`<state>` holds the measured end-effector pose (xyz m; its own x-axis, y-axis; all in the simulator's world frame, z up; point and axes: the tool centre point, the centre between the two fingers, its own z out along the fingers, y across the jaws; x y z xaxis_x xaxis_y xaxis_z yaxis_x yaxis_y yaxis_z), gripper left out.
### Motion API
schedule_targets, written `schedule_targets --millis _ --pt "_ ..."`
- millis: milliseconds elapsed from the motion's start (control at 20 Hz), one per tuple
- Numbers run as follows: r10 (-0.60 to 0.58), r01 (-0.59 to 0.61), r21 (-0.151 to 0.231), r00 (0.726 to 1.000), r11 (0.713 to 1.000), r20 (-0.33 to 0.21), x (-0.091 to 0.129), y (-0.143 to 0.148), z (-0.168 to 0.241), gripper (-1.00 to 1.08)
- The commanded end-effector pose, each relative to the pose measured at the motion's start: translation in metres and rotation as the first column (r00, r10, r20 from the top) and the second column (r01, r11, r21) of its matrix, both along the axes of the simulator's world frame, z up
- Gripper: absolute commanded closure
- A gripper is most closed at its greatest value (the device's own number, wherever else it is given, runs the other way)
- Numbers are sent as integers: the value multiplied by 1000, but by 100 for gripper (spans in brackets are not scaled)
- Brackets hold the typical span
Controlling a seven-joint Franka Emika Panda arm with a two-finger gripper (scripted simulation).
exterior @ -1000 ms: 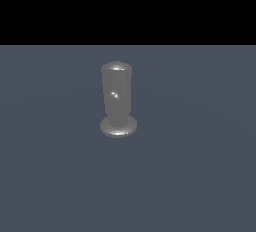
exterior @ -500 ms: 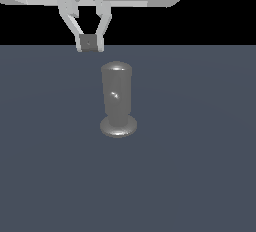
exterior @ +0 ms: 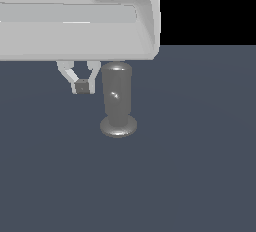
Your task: Turn on the faucet by rotating a designated handle.
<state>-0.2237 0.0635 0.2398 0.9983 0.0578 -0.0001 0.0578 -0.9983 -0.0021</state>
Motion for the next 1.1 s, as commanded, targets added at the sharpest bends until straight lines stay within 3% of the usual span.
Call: schedule_targets --millis 0,600,1050 --pt "3 -3 0 1000 1000 1 2 3 -9 108" --pt "7 -7 -1 1000 1000 0 5 7 -20 108" --pt "7 -7 -1 1000 1000 0 15 -34 -20 108"
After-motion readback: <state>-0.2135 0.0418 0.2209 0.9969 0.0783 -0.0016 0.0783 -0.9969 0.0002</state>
